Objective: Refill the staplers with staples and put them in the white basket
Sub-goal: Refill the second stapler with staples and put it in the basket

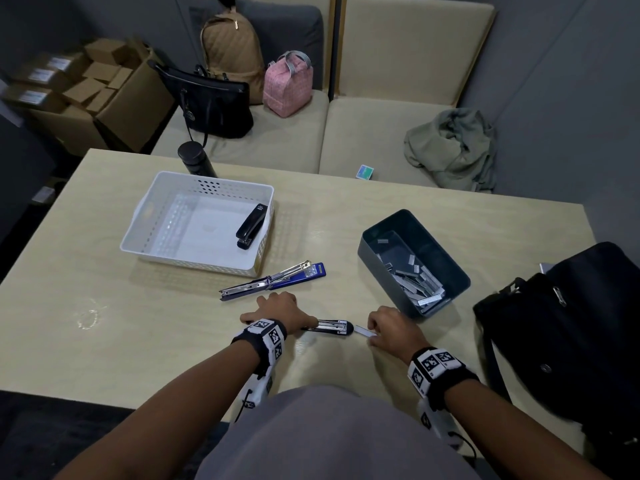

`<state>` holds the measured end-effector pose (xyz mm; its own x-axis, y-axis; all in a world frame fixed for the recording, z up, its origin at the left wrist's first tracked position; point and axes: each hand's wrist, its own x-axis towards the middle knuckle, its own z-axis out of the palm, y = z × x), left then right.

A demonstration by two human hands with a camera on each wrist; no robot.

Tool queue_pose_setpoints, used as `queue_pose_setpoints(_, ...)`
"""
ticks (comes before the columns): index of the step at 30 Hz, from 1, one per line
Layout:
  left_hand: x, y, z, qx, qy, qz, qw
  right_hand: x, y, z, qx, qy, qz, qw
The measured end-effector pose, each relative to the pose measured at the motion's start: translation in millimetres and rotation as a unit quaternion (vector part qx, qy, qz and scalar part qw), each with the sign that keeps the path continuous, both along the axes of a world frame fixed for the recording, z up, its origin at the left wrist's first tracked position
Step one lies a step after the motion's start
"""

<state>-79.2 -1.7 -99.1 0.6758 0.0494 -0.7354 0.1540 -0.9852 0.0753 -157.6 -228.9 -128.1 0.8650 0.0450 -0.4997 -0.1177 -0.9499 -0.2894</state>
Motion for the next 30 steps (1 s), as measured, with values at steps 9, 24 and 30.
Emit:
queue_pose_setpoints(9,-0.5,-0.4,-0.4,0.005,-0.006,-0.001,1.0,3.8,0.7,10.0,0.092,-0.044,-0.077,0.992)
queue_pose_setpoints(24,0.4,1.8,-0.4,-0.005,-0.009,0.003,1.0,31.6,20.9,36.5,0.302,0.026,-0.167,0.938)
queue_pose_setpoints(30,0.4,1.8,-1.8,-0.007,-0.01,0.009,1.0,33.0,30.3,34.4,0.218,-0.02,-0.143,0.965)
